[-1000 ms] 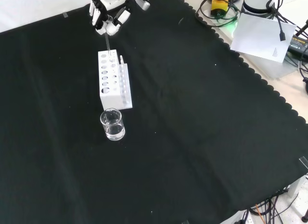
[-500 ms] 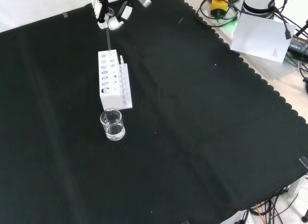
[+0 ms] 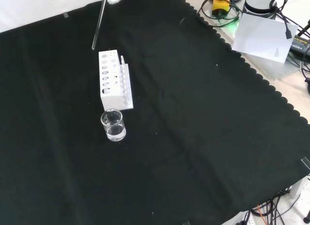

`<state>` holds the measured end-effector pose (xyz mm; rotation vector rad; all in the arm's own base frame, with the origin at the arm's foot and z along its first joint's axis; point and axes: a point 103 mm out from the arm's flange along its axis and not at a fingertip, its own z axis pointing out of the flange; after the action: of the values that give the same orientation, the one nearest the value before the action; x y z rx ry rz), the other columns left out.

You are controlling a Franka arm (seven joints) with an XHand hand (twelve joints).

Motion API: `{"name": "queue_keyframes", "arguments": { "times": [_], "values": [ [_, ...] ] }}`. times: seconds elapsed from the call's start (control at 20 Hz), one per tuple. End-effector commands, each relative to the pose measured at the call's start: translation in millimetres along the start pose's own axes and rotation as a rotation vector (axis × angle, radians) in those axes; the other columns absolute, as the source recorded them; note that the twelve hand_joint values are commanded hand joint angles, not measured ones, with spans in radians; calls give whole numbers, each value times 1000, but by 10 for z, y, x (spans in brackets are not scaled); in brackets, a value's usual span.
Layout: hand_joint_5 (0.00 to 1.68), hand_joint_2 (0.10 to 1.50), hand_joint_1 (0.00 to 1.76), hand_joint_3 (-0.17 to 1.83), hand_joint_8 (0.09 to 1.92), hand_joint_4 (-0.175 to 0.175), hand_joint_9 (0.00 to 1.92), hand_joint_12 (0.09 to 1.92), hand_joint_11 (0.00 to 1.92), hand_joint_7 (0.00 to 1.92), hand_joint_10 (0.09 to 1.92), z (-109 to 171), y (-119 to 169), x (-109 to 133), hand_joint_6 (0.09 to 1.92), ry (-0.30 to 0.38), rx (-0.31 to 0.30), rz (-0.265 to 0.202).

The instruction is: Take the glass rod from the white test tube rack.

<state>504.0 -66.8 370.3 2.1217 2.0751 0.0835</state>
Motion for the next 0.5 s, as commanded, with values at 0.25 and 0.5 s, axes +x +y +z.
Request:
{"name": "queue_keyframes", "arguments": {
  "times": [0.25, 0.5],
  "values": [
    [1198, 806, 1407, 402, 832, -175, 1591, 1076, 1139, 1276, 849, -378, -164, -24, 418, -9, -1, 15],
    [1205, 818, 1390, 381, 827, -175, 1592, 1076, 1162, 1278, 852, -443, -214, -33, 400, -10, -10, 10]
  ]
}}
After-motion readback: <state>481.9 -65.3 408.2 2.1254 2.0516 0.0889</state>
